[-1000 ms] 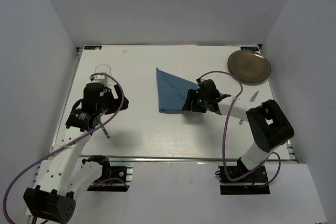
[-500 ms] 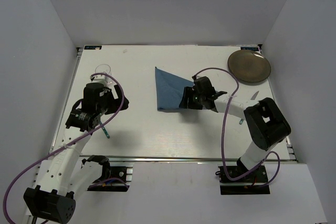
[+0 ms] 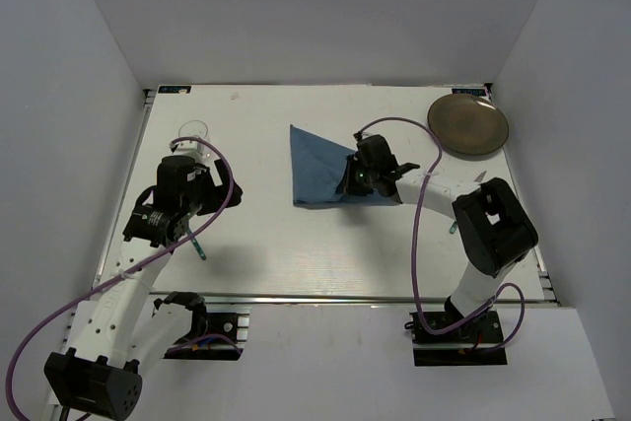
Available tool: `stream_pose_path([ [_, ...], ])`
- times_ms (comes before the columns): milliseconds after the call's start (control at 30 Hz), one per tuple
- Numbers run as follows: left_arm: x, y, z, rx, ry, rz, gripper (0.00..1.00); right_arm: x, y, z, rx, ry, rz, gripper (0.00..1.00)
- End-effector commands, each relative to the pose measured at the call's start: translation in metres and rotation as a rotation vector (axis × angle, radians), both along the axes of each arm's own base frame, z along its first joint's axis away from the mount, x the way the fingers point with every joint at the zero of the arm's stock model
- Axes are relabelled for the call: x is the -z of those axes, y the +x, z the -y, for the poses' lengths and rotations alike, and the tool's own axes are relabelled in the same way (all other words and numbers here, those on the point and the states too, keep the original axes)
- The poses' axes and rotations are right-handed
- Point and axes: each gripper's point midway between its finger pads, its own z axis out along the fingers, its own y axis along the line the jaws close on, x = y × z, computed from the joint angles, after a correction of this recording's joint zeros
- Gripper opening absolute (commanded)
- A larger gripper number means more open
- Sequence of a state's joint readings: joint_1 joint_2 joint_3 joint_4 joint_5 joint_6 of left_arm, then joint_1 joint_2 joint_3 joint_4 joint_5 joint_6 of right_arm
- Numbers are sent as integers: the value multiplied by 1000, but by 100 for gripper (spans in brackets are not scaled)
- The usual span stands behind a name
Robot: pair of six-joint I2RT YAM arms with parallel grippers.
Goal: Set the dinner table for one person
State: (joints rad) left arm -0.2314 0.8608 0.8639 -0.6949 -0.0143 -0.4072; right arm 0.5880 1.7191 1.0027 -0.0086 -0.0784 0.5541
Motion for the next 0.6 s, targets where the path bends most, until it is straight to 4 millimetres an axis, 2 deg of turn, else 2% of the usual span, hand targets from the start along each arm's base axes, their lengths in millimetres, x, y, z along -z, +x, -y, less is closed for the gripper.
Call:
stream_pose_path([
  [0, -4, 2, 3, 18, -4, 24, 98, -23, 5, -30, -79, 63, 42, 0],
  [33, -5, 2, 2, 14, -3, 24, 98, -34, 8, -39, -98, 93, 60, 0],
  [100, -8, 1, -3, -13, 8, 30, 98, -44, -3, -62, -171, 148, 60, 0],
  [200, -15, -1, -8, -42, 8, 62, 98, -65, -8, -100, -281, 246, 67, 0],
  [233, -16, -2, -8, -43, 5, 68, 98, -66, -17, -115, -322, 257, 56, 0],
  [267, -17, -2, -8, -42, 3, 73, 98, -71, -12, -129, -348, 274, 63, 0],
  [333, -15, -1, -8, -42, 4, 68, 98, -76, -28, -154, -439, 313, 42, 0],
  [367, -14, -1, -8, -43, 7, 60, 98, -79, -27, -168, -473, 334, 43, 5],
  [400, -13, -1, -8, -42, 8, 53, 98, -83, -37, -178, -539, 371, 22, 16],
  [433, -12, 0, -8, -43, 10, 50, 98, -76, -48, -190, -592, 383, 4, 28],
  [467, -11, 0, -8, -43, 11, 46, 98, -87, -49, -197, -631, 410, 15, 70],
  [500, -11, 0, -8, -41, 11, 46, 98, -84, -45, -198, -611, 387, 21, 89],
  [533, -11, 0, -8, -40, 13, 46, 98, -85, -42, -195, -584, 351, 34, 89],
  [567, -11, 0, -7, -39, 12, 46, 98, -79, -30, -185, -526, 306, 62, 89],
])
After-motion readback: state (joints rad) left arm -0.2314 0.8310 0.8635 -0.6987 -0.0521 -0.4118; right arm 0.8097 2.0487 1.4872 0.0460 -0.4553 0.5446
